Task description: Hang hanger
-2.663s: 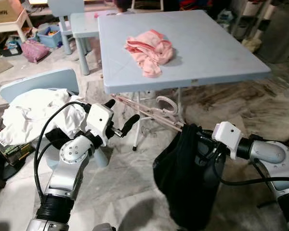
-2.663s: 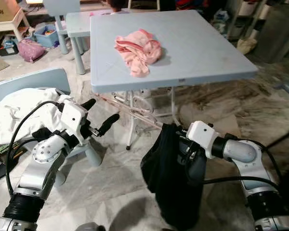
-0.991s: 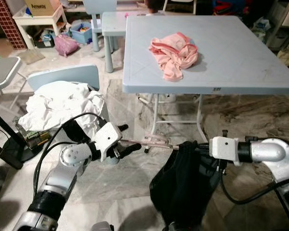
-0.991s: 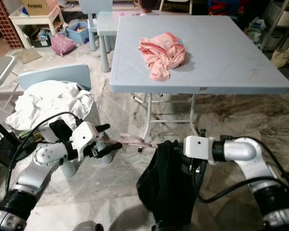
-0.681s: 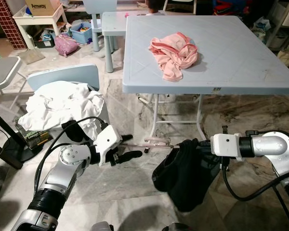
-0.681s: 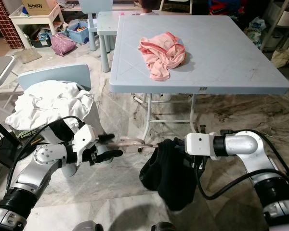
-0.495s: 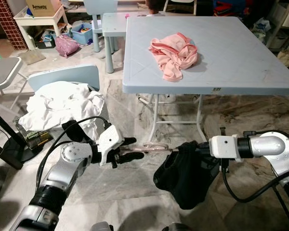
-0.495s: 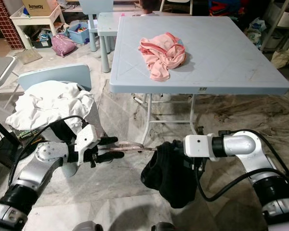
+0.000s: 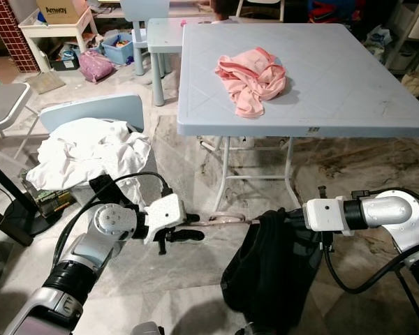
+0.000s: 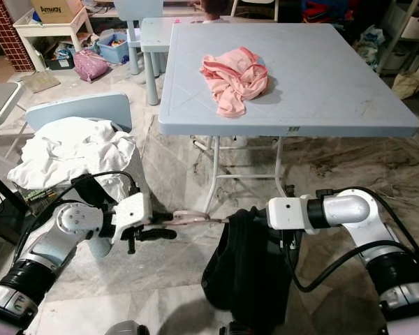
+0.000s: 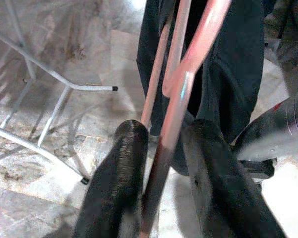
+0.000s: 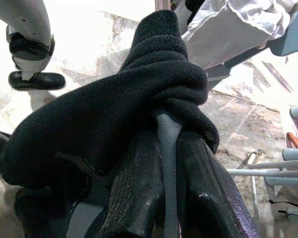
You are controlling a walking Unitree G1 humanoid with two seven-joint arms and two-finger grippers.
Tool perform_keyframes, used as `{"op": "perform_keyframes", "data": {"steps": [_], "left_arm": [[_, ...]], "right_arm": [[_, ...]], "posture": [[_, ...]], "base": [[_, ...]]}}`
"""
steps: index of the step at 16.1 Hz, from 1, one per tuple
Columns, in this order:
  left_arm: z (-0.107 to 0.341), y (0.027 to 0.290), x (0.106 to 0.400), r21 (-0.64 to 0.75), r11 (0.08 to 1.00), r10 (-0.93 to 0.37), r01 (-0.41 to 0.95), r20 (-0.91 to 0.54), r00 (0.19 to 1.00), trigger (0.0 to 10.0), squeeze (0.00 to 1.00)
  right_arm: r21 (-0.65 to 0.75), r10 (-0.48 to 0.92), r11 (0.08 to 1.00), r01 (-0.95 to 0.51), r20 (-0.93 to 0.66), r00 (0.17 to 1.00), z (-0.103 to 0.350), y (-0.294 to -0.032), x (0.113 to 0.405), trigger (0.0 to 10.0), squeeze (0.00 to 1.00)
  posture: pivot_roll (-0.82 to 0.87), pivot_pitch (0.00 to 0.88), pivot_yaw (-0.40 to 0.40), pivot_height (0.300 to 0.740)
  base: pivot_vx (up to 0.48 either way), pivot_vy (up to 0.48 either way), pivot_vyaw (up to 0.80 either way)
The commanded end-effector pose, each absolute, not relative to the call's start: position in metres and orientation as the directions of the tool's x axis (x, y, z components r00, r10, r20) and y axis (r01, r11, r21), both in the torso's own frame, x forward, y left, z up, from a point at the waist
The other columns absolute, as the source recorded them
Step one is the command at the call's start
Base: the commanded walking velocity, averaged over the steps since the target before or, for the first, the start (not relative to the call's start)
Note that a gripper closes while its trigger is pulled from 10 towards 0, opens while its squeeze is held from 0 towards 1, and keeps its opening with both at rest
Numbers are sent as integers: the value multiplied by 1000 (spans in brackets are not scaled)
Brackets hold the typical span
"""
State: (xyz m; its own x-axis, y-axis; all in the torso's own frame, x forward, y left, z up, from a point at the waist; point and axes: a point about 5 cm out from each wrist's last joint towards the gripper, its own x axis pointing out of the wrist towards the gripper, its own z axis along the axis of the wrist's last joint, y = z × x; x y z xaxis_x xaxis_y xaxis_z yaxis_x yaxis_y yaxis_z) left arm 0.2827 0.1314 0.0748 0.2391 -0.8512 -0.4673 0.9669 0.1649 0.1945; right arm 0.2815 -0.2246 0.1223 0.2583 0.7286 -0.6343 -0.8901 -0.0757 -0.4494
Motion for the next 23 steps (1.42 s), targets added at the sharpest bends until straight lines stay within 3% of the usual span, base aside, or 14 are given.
{"op": "perform_keyframes", "data": {"steps": [1,5,8,16,17,18,23], "left_arm": [[77,130,284,216,123,-846,969,-488,216,0,0],[74,130,283,257,95,-840,962,-499,216,0,0],[77,127,287,333,120,-842,935,-465,273,0,0],[75,127,289,362,172,-849,916,-417,324,0,0],[74,127,289,360,186,-852,914,-404,333,0,0],[74,126,290,355,209,-854,911,-388,347,0,0],[77,126,295,375,365,-835,852,-274,478,0,0]], "right_arm": [[-489,736,-100,-867,-622,266,134,-221,288,10000,0],[-487,738,-105,-867,-623,260,132,-219,288,10000,0],[-483,743,-106,-869,-620,254,130,-217,288,10000,0],[-467,750,-97,-879,-614,244,126,-215,288,10000,0],[-458,753,-95,-884,-614,237,126,-214,287,10000,380],[-452,755,-97,-887,-614,230,125,-213,287,10000,1000],[-469,766,-60,-881,-587,261,126,-211,290,10000,1000]], "posture": [[-108,7,-8,740],[-107,9,-7,740],[-107,12,-8,740],[-105,16,-5,740],[-104,16,-7,740],[-104,16,-7,740],[-106,19,-14,740]], "base": [[0,0,0],[0,0,0],[0,0,0],[0,0,0],[0,0,0],[0,0,0],[0,0,0]]}}
